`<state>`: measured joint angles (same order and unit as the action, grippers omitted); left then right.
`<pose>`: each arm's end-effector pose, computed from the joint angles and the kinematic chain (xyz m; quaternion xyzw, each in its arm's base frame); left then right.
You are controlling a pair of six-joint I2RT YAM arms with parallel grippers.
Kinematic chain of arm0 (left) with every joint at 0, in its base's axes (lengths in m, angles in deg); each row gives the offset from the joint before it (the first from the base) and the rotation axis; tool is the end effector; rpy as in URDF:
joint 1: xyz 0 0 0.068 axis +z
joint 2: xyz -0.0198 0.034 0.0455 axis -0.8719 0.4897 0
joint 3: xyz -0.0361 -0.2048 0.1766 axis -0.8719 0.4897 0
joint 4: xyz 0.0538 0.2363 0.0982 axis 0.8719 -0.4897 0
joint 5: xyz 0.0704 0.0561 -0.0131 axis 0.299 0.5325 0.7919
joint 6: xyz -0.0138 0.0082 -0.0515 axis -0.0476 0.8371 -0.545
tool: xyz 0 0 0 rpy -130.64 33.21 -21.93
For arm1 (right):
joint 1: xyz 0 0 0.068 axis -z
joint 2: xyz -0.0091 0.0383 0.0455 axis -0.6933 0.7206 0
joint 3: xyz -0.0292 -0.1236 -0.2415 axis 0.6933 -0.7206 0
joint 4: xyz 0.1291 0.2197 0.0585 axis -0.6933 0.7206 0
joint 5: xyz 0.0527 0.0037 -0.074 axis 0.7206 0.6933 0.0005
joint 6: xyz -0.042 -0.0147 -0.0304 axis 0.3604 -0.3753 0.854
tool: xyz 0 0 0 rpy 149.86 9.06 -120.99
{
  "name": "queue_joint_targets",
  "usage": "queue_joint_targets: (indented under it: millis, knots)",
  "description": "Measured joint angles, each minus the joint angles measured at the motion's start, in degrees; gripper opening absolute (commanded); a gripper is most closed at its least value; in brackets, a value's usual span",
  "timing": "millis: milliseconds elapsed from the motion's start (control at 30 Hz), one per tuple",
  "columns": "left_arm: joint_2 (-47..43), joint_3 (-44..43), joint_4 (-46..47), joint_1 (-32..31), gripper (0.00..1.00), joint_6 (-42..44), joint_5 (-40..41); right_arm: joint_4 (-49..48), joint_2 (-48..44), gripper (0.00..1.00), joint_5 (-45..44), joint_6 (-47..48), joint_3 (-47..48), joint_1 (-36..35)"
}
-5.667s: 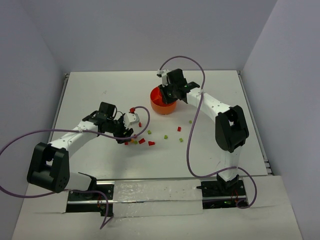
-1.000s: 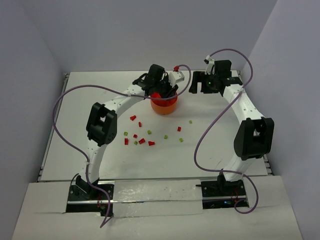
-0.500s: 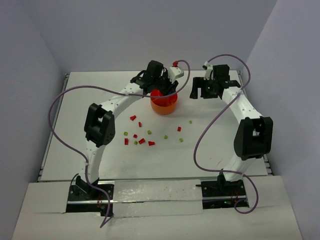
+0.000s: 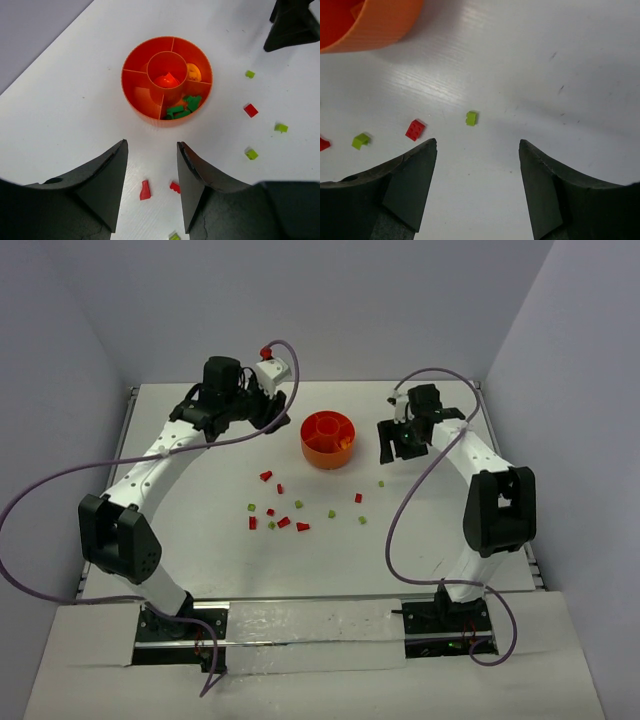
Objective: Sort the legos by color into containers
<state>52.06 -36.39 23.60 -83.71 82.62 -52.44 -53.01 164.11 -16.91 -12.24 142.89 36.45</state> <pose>0.3446 -0.1632 0.3561 0.3748 0.7636 -0.2287 0.4735 0.3594 0.0560 0.2486 -0.1402 0.9443 0.1259 0.2697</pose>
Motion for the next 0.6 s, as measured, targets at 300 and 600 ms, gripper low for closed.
queue_joint_targets:
  millis: [300,600]
  knots:
    - [0.7,0.1,-4.0,3.9,0.53,-2.0,2.7,3.9,8.2,0.69,-2.5,0.5,0.4,-6.5]
    - [0.8,1.7,-3.5,4.6,0.53,-3.3,6.9,5.7,13.5,0.65,-7.6,0.4,2.8,-8.5]
